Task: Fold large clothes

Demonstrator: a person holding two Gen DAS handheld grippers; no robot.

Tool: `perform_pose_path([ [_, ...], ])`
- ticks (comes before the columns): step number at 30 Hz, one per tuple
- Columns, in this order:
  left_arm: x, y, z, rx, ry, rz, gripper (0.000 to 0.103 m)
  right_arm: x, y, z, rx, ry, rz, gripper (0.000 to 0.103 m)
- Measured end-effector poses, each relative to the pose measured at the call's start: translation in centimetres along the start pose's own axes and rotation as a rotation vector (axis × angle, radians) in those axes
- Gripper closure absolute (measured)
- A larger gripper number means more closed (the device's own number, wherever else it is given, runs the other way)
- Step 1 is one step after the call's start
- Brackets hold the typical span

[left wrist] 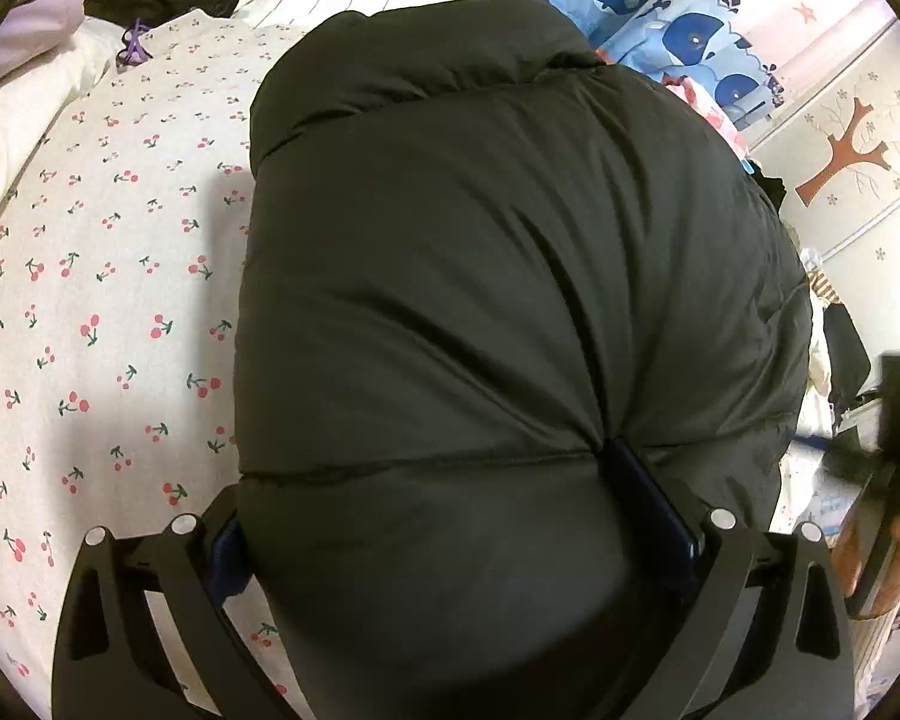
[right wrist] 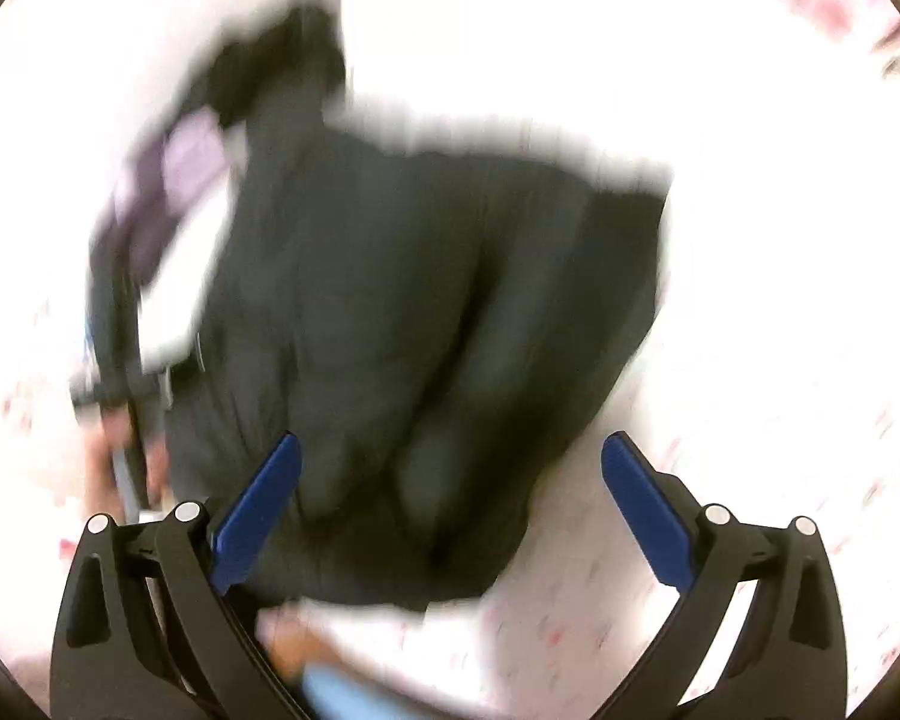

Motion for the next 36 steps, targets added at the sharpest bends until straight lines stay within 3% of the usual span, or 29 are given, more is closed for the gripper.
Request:
perform_pose_path([
  [3,-0.3,-0.4,0.2,-0.022,0.01,-0.009,0.006,-0.3,-2.7,1.8,-0.062,-0.059,-0.196,0.006],
  [5,-1.1,-0.8,0.6,-0.045,0.007,-0.041,0.006,2.7,-3.0,3.5,-0.199,0.043,-0.242,0.006],
  [6,-1.4,-0.8,1.3,-0.055,0.002,-0.069,0.006,4.0,-3.6,3.4,-0.204,0.104,-0.222,0.006],
  [7,-1.7,-1.0,1.3,-0.06,-0.007,-0.095,0.006,6.5,-3.6,1.7,-0.165,0.22,-0.163,0.006],
  [8,-1.8,-1.2,1.3,-0.059,-0.014,-0.111,0.006,7.9,-3.5,0.5,-0.12,0.236,-0.139,0.006],
  [11,-1.2,-1.7,2.0,-0.064,-0.025,-0.143,0.006,12.6,-2.5,-4.2,0.108,0.144,-0.002,0.006],
  [13,0.6,-1.7,2.4,-0.099,0.03,-0.076,0.006,13.1,-2.4,-5.1,0.12,0.131,0.023,0.006],
  [15,2.2,-1.1,2.6,-0.174,0.146,0.025,0.006,13.5,-1.8,-5.9,0.194,0.058,0.062,0.006],
  [18,1.4,0.1,2.2,-0.172,0.184,0.075,0.006,14.7,-1.8,-6.6,0.26,-0.06,0.102,0.006],
  [20,-0.1,0.7,1.5,-0.133,0.166,0.049,0.006,14.3,-1.8,-6.4,0.214,-0.05,0.129,0.006],
  [23,-3.1,0.1,2.5,-0.158,0.076,-0.107,0.006,12.1,-2.3,-7.0,0.233,-0.021,0.09,0.006],
  [25,-5.4,-0.6,3.0,-0.121,-0.146,-0.267,0.006,9.4,-3.0,-6.5,0.215,0.023,-0.02,0.006],
  [26,-6.3,-1.0,2.9,-0.101,-0.217,-0.334,0.006,8.0,-3.4,-5.3,0.164,0.056,-0.085,0.006],
  [28,-7.5,-1.5,1.6,-0.06,-0.225,-0.419,0.006,5.4,-4.2,-3.5,0.05,0.098,-0.212,0.006],
  [30,-7.4,-1.4,0.1,-0.032,-0.211,-0.433,0.006,5.7,-5.2,-0.4,-0.099,0.127,-0.284,0.006],
  [32,-5.6,-1.3,-1.6,0.039,-0.222,-0.389,0.006,8.0,-5.3,0.5,-0.18,0.285,-0.225,0.006],
  [34,-4.0,-1.3,-2.9,0.086,-0.238,-0.34,0.006,11.2,-4.8,-1.1,-0.172,0.391,-0.112,0.006],
  [36,-2.8,-1.3,-3.3,0.127,-0.249,-0.306,0.006,13.8,-4.5,-3.4,-0.065,0.329,0.018,0.006],
])
Point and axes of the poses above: each gripper's, at about its wrist camera, not at the fingertips, and x roughly the way its jaws point, z to its left, y to its underside, the point moved 4 cm from there along x, roughly the way its jaws point, and after that the axes turned 13 degrees about -y, right-handed, at the moved point
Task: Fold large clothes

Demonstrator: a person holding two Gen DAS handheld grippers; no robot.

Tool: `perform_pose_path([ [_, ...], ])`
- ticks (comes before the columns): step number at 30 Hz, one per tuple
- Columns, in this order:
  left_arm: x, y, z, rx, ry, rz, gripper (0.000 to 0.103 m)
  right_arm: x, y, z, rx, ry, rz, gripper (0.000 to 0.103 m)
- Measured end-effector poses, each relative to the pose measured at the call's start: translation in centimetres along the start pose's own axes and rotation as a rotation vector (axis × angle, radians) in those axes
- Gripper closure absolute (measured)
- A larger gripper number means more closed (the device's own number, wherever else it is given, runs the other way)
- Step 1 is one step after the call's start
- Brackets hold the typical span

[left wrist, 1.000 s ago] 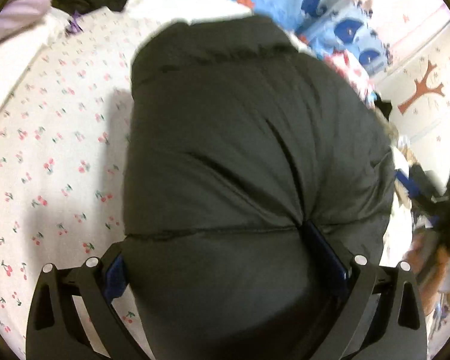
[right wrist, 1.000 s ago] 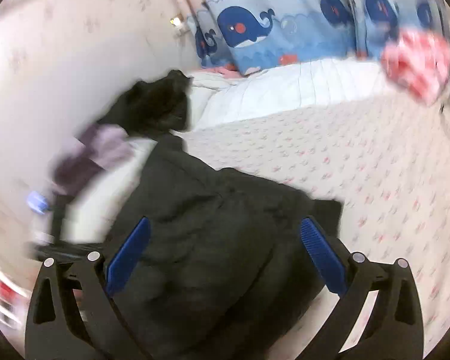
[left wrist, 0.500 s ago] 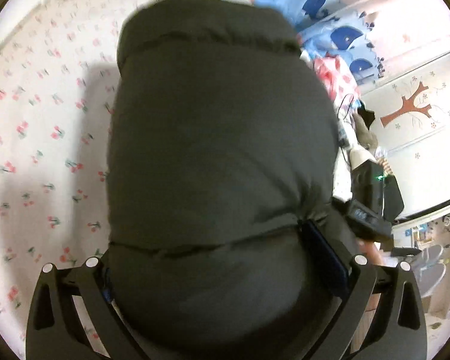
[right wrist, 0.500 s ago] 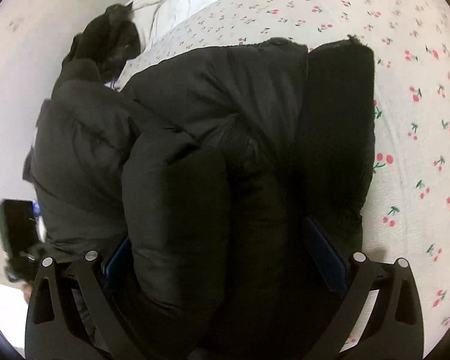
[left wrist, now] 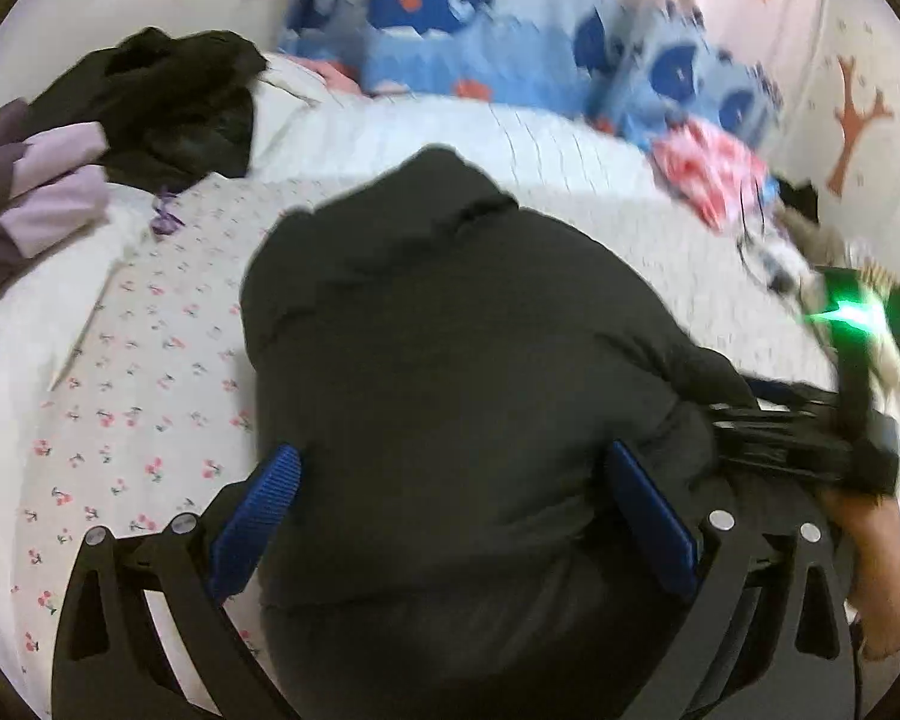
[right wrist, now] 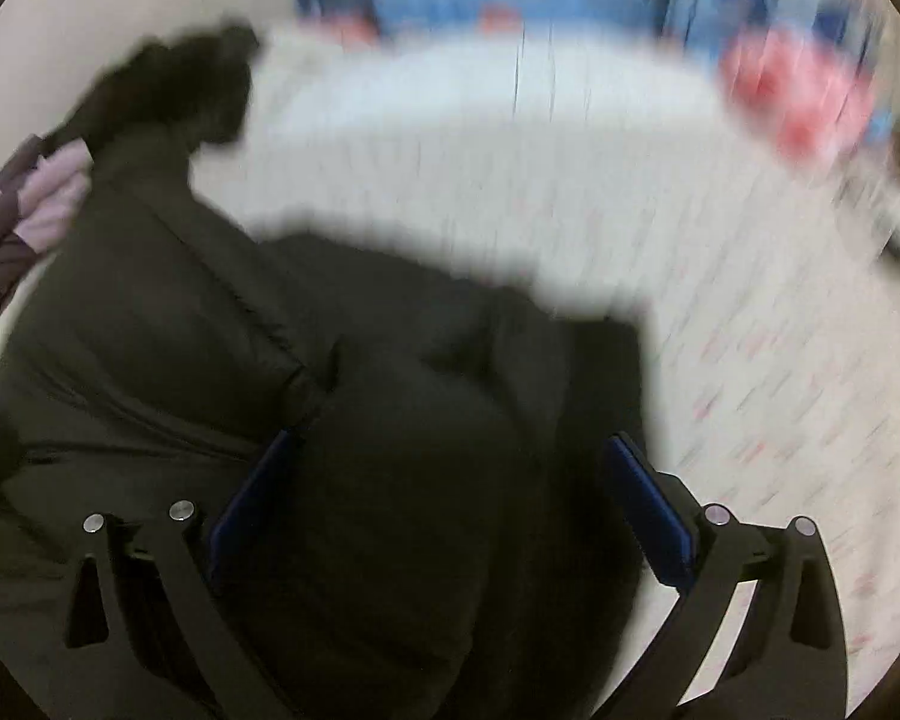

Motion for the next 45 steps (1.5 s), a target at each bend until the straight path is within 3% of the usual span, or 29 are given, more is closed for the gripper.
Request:
perform_pose_path([
  [2,0.1,0.2,-0.5,0.041,-0.017,0.013,0.006,-0.3,0.3,-0.7,0.0,0.012,0.024,0.006],
  [4,0.2,0.5,-0.2,0.039,-0.04,0.013,0.006,-2.6,0.1,-0.1,-0.024,0.027,-0.026,0.006],
  [6,0.1,0.6,0.0,0.026,-0.043,0.013,0.006,-7.0,0.2,1.9,-0.095,-0.1,-0.174,0.006],
  [8,-0.2,0.6,0.3,0.009,-0.036,0.006,0.006,-9.0,0.5,4.9,-0.181,-0.199,-0.238,0.006],
  [9,-0.4,0.5,0.5,0.005,-0.04,-0.004,0.006,-9.1,1.0,6.1,-0.217,-0.232,-0.224,0.006],
  [10,-0.6,0.5,0.6,0.001,-0.046,-0.014,0.006,-8.0,2.1,6.5,-0.23,-0.242,-0.138,0.006],
  [11,-0.7,0.4,0.6,-0.004,-0.049,-0.02,0.006,-5.2,3.5,6.1,-0.221,-0.223,0.021,0.006],
  [12,-0.7,0.4,0.7,-0.01,-0.045,-0.019,0.006,-3.2,4.6,5.6,-0.202,-0.235,0.116,0.006],
  [14,-0.7,0.3,0.7,-0.02,-0.028,-0.012,0.006,-2.7,4.7,5.2,-0.194,-0.211,0.167,0.006],
  [16,-0.7,0.3,0.6,-0.015,-0.058,-0.018,0.006,-4.5,3.3,4.4,-0.141,-0.223,0.115,0.006],
  [19,-1.1,0.1,0.2,0.012,-0.096,-0.052,0.006,-8.6,0.9,3.8,-0.014,-0.345,-0.118,0.006],
  [20,-1.4,-0.1,0.1,0.016,-0.106,-0.07,0.006,-9.7,0.3,4.0,-0.008,-0.345,-0.199,0.006],
  [23,-1.8,-0.5,0.0,0.012,-0.126,-0.101,0.006,-10.4,-0.4,4.8,0.001,-0.329,-0.304,0.006],
  [25,-1.9,-0.6,-0.1,0.006,-0.125,-0.111,0.006,-8.0,-0.6,5.8,0.003,-0.303,-0.256,0.006],
  [27,-1.9,-0.6,-0.3,0.008,-0.122,-0.109,0.006,-3.9,-0.9,5.3,-0.038,-0.169,-0.143,0.006],
  [31,-1.1,-0.2,-0.2,0.009,-0.115,-0.086,0.006,-1.7,-0.3,4.2,0.015,-0.217,-0.052,0.006],
  [34,-1.0,0.1,0.0,0.013,-0.125,-0.111,0.006,-3.8,-0.6,3.9,0.056,-0.285,-0.127,0.006],
  [37,-0.8,0.2,0.2,0.004,-0.119,-0.112,0.006,-6.1,-0.1,5.1,0.004,-0.316,-0.194,0.006],
  [41,-0.8,0.2,0.4,-0.001,-0.111,-0.112,0.006,-3.4,1.3,5.7,-0.102,-0.188,-0.077,0.006],
  [45,-0.6,0.3,0.3,0.011,-0.125,-0.103,0.006,-3.9,1.5,5.4,-0.101,-0.188,-0.054,0.006],
])
Point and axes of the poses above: each gripper's, at about its wrist camera, not at the fingertips, and x roughly the way its jaws point, z to its left, y to its underside, the point moved 4 cm from there along x, roughly the way its jaws point, and after that the axes turned 13 degrees about -y, right-handed, at the moved point
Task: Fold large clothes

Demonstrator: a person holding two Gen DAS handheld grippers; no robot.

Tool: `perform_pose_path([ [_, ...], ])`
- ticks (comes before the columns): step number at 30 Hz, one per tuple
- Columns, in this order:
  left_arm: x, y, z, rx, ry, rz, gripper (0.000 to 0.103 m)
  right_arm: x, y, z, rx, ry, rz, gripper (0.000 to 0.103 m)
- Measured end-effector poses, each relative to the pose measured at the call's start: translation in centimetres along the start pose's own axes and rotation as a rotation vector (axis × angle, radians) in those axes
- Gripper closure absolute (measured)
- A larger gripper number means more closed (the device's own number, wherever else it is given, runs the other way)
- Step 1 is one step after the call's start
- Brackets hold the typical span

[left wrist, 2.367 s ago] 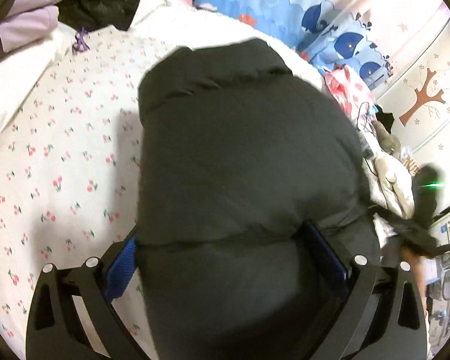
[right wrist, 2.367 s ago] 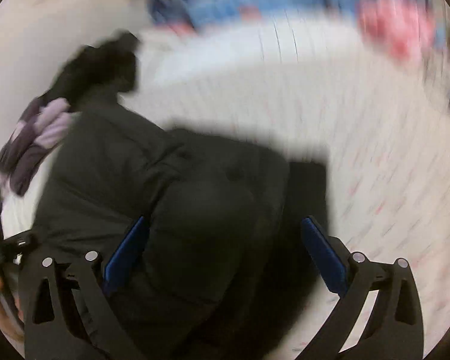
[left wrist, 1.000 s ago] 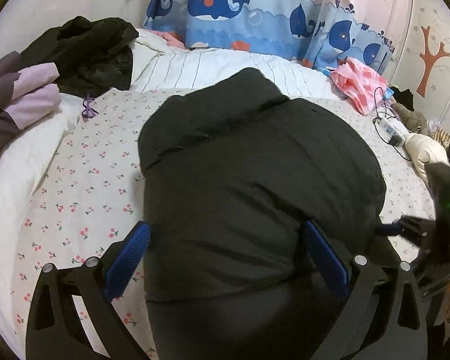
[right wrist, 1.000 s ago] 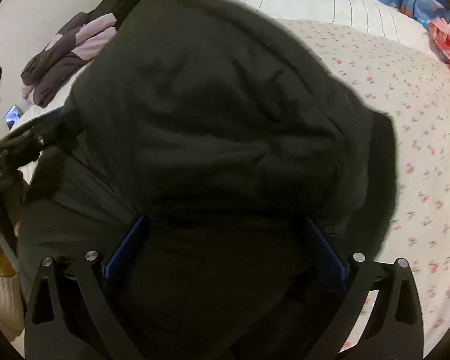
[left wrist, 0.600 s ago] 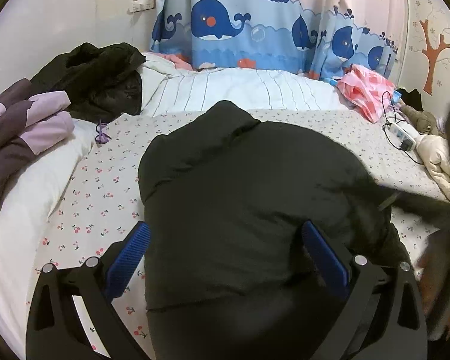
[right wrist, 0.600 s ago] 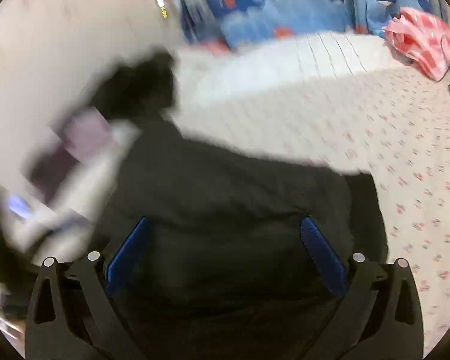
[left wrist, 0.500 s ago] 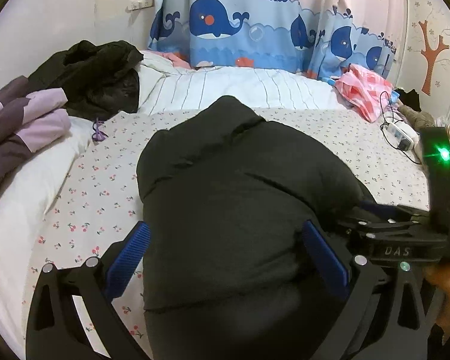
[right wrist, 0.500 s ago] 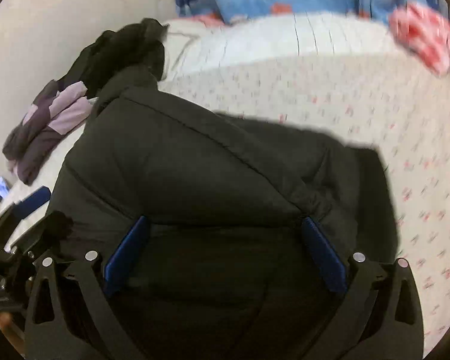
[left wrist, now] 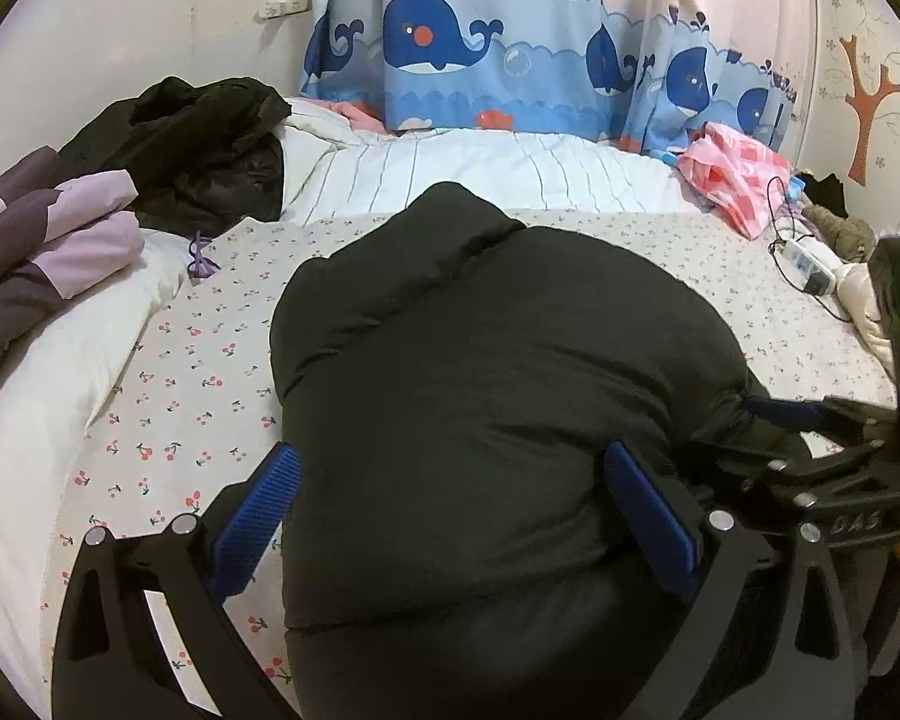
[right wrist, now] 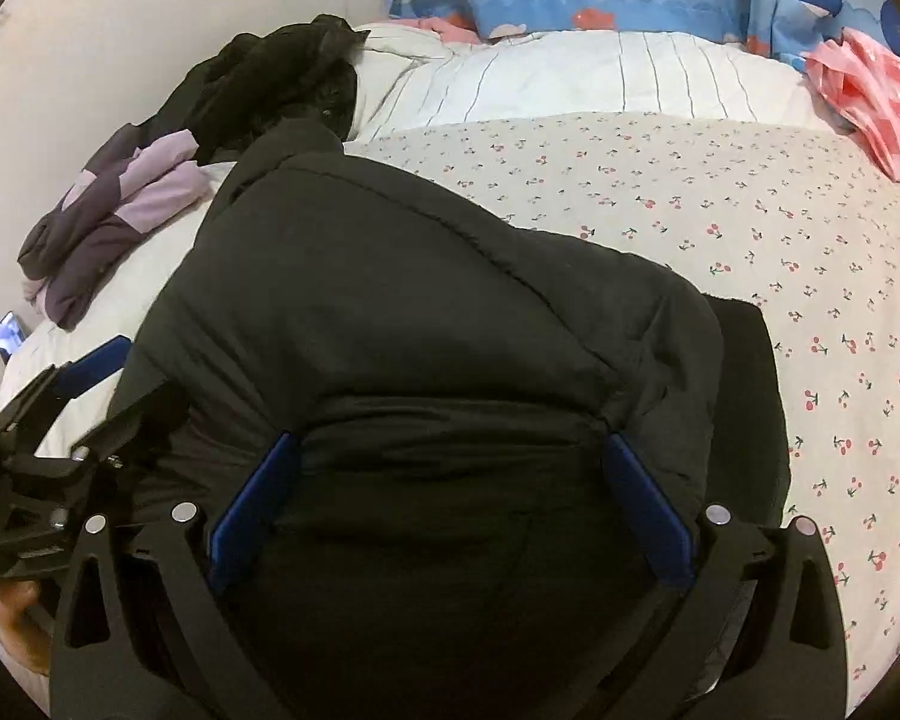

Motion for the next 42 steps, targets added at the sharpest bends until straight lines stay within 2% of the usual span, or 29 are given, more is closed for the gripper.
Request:
perform_pose_path([
  [9,-2.2,0.3,-0.2,0.05,-0.049,-0.029,0.006,-2.9,0.0,2.4,-0.049,-0.054,-0.045,0.006],
  [12,-2.9,0.3,0.0,0.053,-0.052,-0.04,0.006,-3.6,1.1,3.1,-0.111,-0.022,-0.01,0.006],
  [15,-3.7,0.3,-0.2,0.062,-0.049,-0.05,0.006,-2.2,2.9,2.9,-0.125,-0.02,0.102,0.006],
  [16,-3.9,0.3,-0.2,0.063,-0.038,-0.045,0.006,-2.1,3.3,2.8,-0.123,-0.023,0.106,0.006],
  [19,-4.1,0.3,0.0,0.045,0.0,-0.021,0.006,-3.2,3.4,2.6,-0.127,-0.039,0.084,0.006],
  [22,-4.5,0.3,0.5,0.033,-0.019,-0.025,0.006,-4.6,3.1,2.4,-0.113,-0.049,0.038,0.006],
  [27,-5.2,0.5,0.4,0.044,-0.012,-0.018,0.006,-5.6,3.3,1.9,-0.091,-0.031,0.03,0.006],
  [31,-4.9,0.7,0.7,0.02,0.04,0.048,0.006,-6.2,3.6,-0.7,0.021,-0.001,0.02,0.006],
  [32,-4.5,0.7,1.2,-0.012,0.081,0.083,0.006,-6.4,3.5,-1.4,0.058,-0.008,0.012,0.006],
  [36,-2.6,1.4,3.9,-0.228,0.287,0.248,0.006,-6.9,3.6,-5.0,0.284,-0.12,-0.017,0.006],
  [40,0.5,2.7,5.6,-0.322,0.31,0.358,0.006,-5.9,4.3,-7.3,0.409,-0.155,0.012,0.006],
  [42,2.3,4.0,4.9,-0.358,0.39,0.435,0.006,-4.9,4.7,-7.8,0.452,-0.188,0.046,0.006],
])
Point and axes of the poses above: each gripper's, at about its wrist camera, not at the fingertips, and x roughly the way its jaws point, z to its left, y to its underside, the point moved 4 cm from there along x, roughly the way its jaws point, and after that the axes turned 13 degrees about -y, right-handed, at the moved point
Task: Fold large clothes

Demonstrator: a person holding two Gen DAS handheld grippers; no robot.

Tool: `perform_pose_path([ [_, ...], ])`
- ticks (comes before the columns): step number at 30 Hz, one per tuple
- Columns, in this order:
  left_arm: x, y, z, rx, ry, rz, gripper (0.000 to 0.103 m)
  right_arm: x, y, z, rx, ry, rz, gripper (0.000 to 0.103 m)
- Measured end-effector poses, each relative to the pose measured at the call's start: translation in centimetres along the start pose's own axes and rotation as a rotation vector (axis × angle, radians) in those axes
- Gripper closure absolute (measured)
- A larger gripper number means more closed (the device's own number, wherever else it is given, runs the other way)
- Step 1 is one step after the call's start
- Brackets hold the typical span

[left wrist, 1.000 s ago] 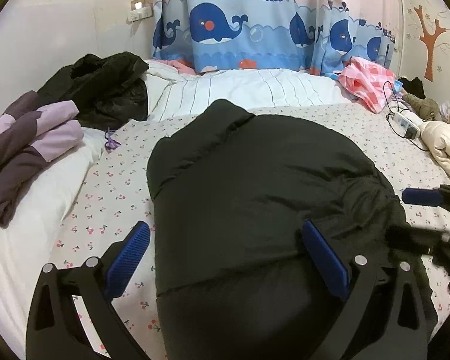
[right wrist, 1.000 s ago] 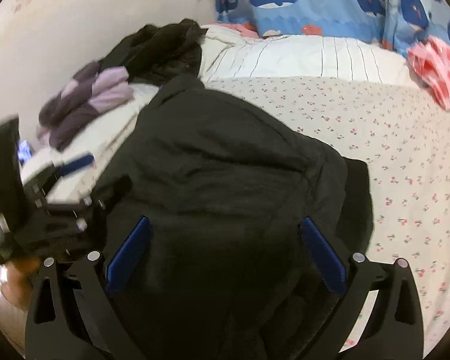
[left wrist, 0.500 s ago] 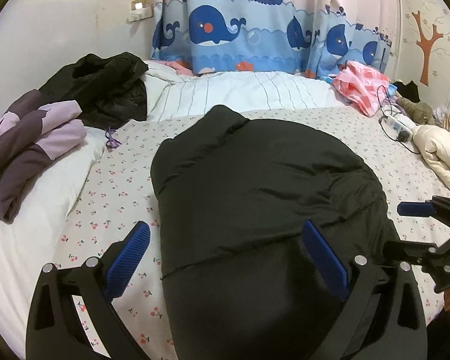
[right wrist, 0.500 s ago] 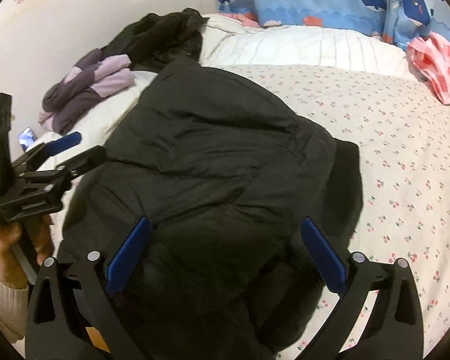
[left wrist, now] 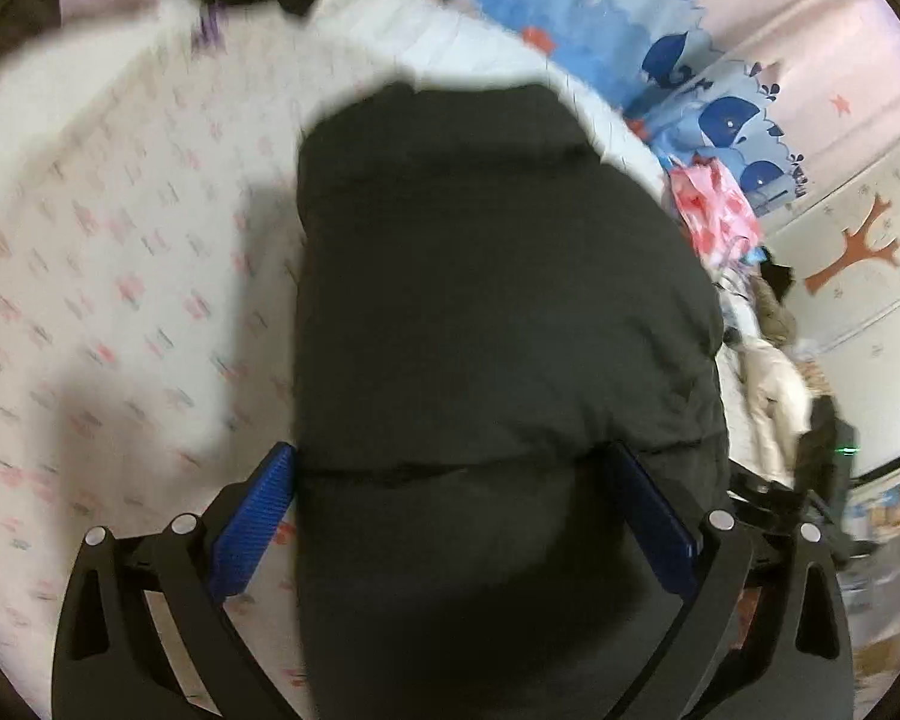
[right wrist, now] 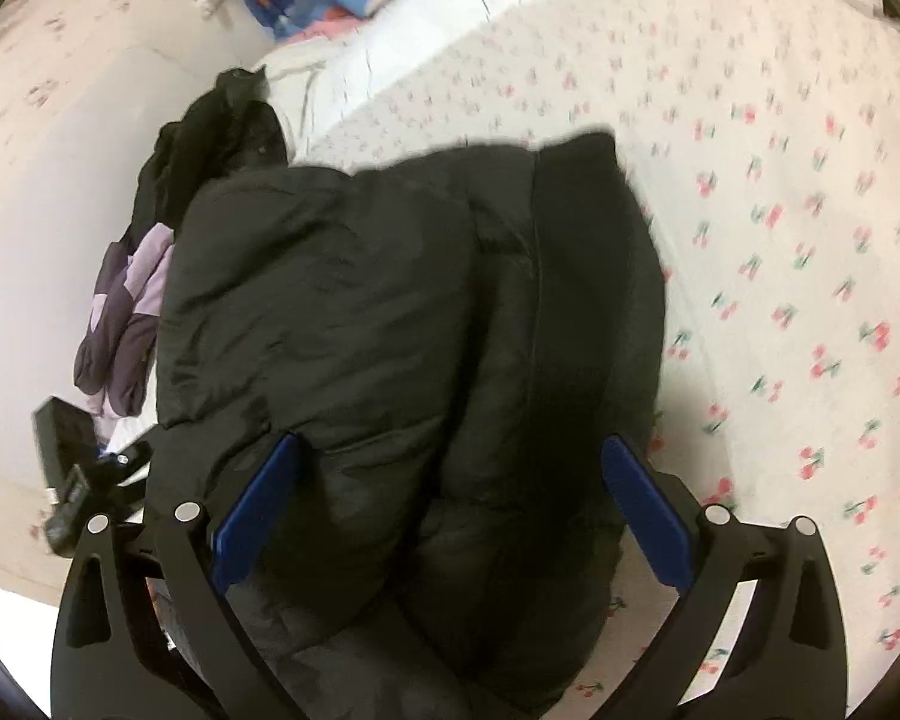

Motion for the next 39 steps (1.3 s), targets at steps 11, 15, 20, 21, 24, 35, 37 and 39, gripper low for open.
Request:
perform_pose_path([
  [11,-3.5,2.3,-4.3,0.171,0.058,-0.112,0.006,6.2,1.0,3.2,0.005,-0.204,0.11,0.006],
  [15,-8.3,1.2,-2.2,0.179,-0.04,-0.237,0.006,9.3,2.1,8.6,-0.084,-0.335,0.14,0.006],
  [20,-6.4,1.1,5.7,0.097,-0.198,-0.087,0.006,13.6,4.1,10.3,-0.251,-0.118,0.215,0.006],
  [21,-5.1,1.5,8.2,0.035,-0.192,-0.038,0.006,13.7,4.2,10.2,-0.279,-0.083,0.221,0.006],
  [24,-6.1,1.8,9.7,-0.011,-0.133,-0.034,0.006,11.9,3.7,10.0,-0.274,-0.032,0.22,0.006],
  [35,-8.9,0.0,5.0,0.132,-0.294,-0.272,0.006,13.1,-1.4,21.8,-0.582,0.07,-0.083,0.006],
  [37,-6.8,0.2,4.2,0.196,-0.356,-0.234,0.006,18.8,-2.3,17.0,-0.412,0.082,0.066,0.006],
  [39,-6.4,0.5,3.6,0.237,-0.382,-0.251,0.006,20.3,-2.3,14.3,-0.288,0.032,0.126,0.006],
])
Point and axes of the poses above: each gripper's, at about its wrist camera, not at the fingertips, and x roughly the way its jaws point, z to its left, y to its underside, the point moved 4 cm from there along x, roughly the way its jaws point, and after that the axes turned 13 degrees about -y, right-handed, at the moved point
